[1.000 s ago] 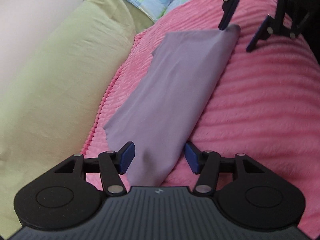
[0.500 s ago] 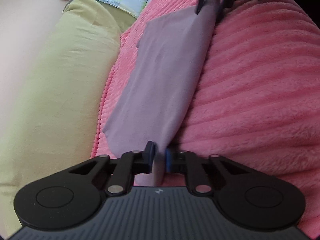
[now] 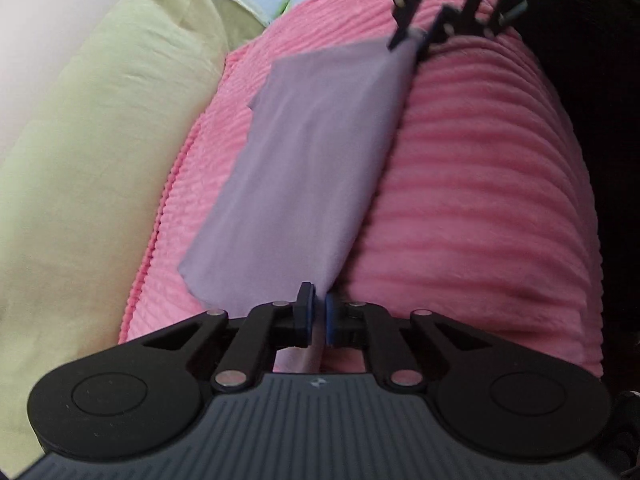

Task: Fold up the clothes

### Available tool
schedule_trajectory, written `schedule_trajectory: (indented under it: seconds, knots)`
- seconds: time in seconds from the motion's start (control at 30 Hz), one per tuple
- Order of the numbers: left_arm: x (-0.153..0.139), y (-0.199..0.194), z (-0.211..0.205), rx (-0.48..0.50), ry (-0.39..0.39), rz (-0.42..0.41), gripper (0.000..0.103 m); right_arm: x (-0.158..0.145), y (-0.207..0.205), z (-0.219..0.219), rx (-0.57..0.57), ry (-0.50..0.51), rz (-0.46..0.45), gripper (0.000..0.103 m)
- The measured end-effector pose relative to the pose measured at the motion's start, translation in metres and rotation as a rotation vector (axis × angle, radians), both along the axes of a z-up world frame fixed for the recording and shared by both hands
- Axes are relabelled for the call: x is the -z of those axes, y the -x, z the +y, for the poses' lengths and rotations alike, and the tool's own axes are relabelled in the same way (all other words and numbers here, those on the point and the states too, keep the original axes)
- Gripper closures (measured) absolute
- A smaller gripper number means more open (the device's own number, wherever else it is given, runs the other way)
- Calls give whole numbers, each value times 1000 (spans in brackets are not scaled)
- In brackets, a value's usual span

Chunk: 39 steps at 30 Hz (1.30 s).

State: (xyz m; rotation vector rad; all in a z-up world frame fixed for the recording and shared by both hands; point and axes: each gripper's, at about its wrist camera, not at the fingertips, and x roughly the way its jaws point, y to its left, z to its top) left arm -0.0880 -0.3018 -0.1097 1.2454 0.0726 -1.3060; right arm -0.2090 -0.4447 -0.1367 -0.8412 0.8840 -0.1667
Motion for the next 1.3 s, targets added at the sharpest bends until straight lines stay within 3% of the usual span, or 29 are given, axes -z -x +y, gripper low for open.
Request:
schedule_trajectory:
  seconds: [0.1, 0.17, 0.3, 0.47, 0.7, 0.93, 1.17, 1.3]
  knots:
    - [-29, -13, 11, -10, 11, 208, 90, -24, 17, -23, 110, -284, -113, 90]
    - [-45, -19, 5, -22, 37, 270, 90, -36, 32, -41, 186, -478, -191, 90]
    - [-67, -19, -31, -12, 101, 307, 89, -45, 48, -76, 319, -649, -356, 89]
    - [-66, -6, -99, 84, 121, 363, 89, -43, 52, -106, 443, -836, -548, 92]
    - [-44, -12, -168, 149, 53, 554, 89, -19, 40, -110, 401, -901, -547, 93]
    - [-20, -21, -196, 136, 43, 563, 87, -1, 34, -114, 386, -932, -536, 93]
    - [-16, -41, -221, 39, 131, 618, 91, -5, 32, -113, 387, -925, -524, 93]
    - [-14, -47, -228, 5, 169, 607, 92, -6, 30, -111, 388, -908, -518, 93]
